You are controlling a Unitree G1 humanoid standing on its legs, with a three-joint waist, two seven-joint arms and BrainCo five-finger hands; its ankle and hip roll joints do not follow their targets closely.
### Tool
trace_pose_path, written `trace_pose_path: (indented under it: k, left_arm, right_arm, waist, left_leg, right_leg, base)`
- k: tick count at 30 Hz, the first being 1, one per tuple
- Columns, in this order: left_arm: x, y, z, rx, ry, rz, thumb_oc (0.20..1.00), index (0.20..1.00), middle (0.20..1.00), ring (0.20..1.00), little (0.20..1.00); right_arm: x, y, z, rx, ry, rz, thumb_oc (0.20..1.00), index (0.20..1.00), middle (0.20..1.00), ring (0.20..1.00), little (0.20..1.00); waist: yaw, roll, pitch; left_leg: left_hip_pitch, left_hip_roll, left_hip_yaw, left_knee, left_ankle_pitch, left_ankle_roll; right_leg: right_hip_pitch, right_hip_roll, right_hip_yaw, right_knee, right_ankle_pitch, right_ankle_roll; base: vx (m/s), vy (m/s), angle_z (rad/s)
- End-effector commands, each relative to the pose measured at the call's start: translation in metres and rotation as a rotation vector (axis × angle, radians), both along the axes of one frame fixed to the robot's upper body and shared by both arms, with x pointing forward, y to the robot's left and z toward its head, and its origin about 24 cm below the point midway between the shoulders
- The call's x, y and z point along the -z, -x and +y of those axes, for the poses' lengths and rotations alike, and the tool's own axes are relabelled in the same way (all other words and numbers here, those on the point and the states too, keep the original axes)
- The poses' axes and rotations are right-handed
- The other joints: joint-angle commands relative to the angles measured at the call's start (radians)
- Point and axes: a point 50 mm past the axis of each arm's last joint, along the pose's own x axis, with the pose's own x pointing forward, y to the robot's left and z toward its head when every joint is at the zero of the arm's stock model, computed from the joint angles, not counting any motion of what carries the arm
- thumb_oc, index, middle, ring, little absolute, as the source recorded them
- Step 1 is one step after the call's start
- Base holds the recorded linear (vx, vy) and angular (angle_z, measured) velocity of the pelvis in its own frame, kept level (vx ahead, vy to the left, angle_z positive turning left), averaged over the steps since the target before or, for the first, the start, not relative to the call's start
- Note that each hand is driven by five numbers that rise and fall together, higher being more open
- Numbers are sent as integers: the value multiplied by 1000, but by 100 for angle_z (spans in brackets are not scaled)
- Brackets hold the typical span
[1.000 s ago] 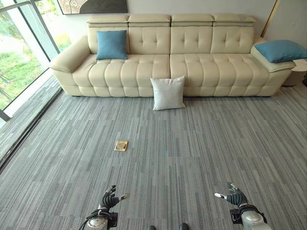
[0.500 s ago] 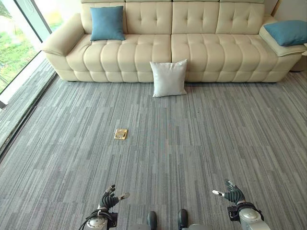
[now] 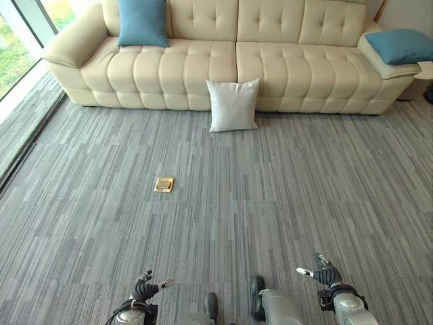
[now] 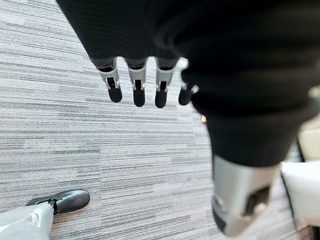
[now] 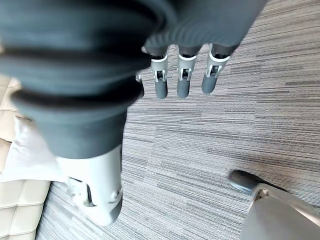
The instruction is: Pick up all the scattered cushions and arrange them neatly on the sofa.
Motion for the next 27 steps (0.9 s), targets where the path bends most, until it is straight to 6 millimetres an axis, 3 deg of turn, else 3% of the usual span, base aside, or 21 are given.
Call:
trace_pose_path:
  k: [1, 4, 8, 10, 13, 16, 18, 19, 20, 21, 25, 27]
  left_arm:
    - [-13, -18, 10, -41, -28, -93, 1000, 1000, 1000, 1000, 1000]
    - [-10, -16, 6, -75, 12, -96, 1000, 1000, 1000, 1000, 1000]
    - [-6, -14, 1, -107, 50, -88, 1000, 1000, 1000, 1000, 1000]
    - [-6, -13, 0, -110, 66, -88, 1000, 1000, 1000, 1000, 1000]
    - [-6, -14, 1, -110, 72, -90, 1000, 1000, 1000, 1000, 1000]
    - [-7, -13, 2, -119, 71, -95, 1000, 1000, 1000, 1000, 1000]
    - [-5, -9, 3, -123, 69, -79, 1000, 1000, 1000, 1000, 1000]
    - [-4, -8, 0, -120, 74, -75, 1000, 1000, 1000, 1000, 1000]
    - [-4, -8, -1, -117, 77, -77, 1000, 1000, 1000, 1000, 1000]
    - [-4, -8, -4, -110, 79, -76, 1000, 1000, 1000, 1000, 1000]
    - [-5, -9, -1, -108, 66, -78, 1000, 1000, 1000, 1000, 1000]
    - [-3, -3, 1, -120, 63, -60, 1000, 1000, 1000, 1000, 1000]
  right_arm:
    - [-8, -7, -9, 7, 31, -44, 1000, 1000, 1000, 1000, 1000]
    - [-8, -4, -14, 33, 25, -44, 1000, 1000, 1000, 1000, 1000]
    - [-7, -1, -16, 45, 18, -42, 1000, 1000, 1000, 1000, 1000]
    - [-5, 2, -16, 46, 7, -32, 1000, 1000, 1000, 1000, 1000]
    - [-6, -1, -17, 42, 11, -33, 1000, 1000, 1000, 1000, 1000]
    - [-5, 0, -18, 45, 12, -20, 1000, 1000, 1000, 1000, 1000]
    - [-3, 2, -19, 50, 11, -8, 1000, 1000, 1000, 1000, 1000]
    - [-3, 3, -21, 47, 24, -2, 1000, 1000, 1000, 1000, 1000]
    - [-3, 3, -22, 48, 28, -1, 1000, 1000, 1000, 1000, 1000]
    - [-2, 5, -22, 45, 37, 8, 1000, 1000, 1000, 1000, 1000]
    - [0, 9, -24, 53, 56, 28, 1000, 1000, 1000, 1000, 1000]
    - [2, 9, -20, 35, 50, 33, 1000, 1000, 1000, 1000, 1000]
  waist:
    - [-21, -5, -13]
    - [-28, -3, -39]
    - [-36, 6, -58]
    - [-33, 4, -53]
    - [-10, -29, -27]
    - [11, -52, -11]
    - [28, -65, -10]
    - [41, -65, -9]
    - [45, -56, -12]
    - [52, -40, -8]
    - [72, -33, -9]
    - [80, -27, -30]
  left_leg:
    - [142, 34, -27, -7, -146, -99]
    - [153, 73, -28, 11, -141, -121]
    - [138, 106, -38, 85, -95, -155]
    - [81, 115, -41, 249, -5, -190]
    - [-28, 86, -70, 493, 64, -187]
    - [-117, 101, -33, 567, 46, -168]
    - [-164, 119, 12, 483, -11, -148]
    - [-183, 132, 24, 345, -31, -149]
    - [-196, 145, 23, 262, -12, -157]
    - [-236, 174, 27, 134, 81, -177]
    - [-297, 157, 87, 22, 116, -182]
    - [-277, 143, 42, 24, 137, -173]
  right_leg:
    - [102, 23, -15, -36, 37, -8]
    - [140, 41, -25, -42, 22, -30]
    - [177, 69, -30, -51, -6, -60]
    - [233, 91, -22, -67, -41, -93]
    - [282, 89, -15, -81, -58, -123]
    - [323, 72, -13, -89, -81, -126]
    - [351, 58, -13, -101, -91, -114]
    - [383, 50, -8, -117, -110, -98]
    - [393, 53, -7, -122, -120, -92]
    - [433, 61, -12, -129, -151, -88]
    - [499, 66, 3, -122, -192, -79]
    - [515, 61, 29, -102, -198, -69]
  base:
    - [263, -142, 22]
    - [341, -210, 52]
    - [242, -140, 45]
    - [230, -161, 20]
    - [178, -153, -3]
    - [203, -80, -25]
    - [302, 47, -10]
    - [368, 135, -21]
    - [487, 206, -24]
    - [396, 181, -14]
    - [324, 169, 8]
    - [339, 232, -26]
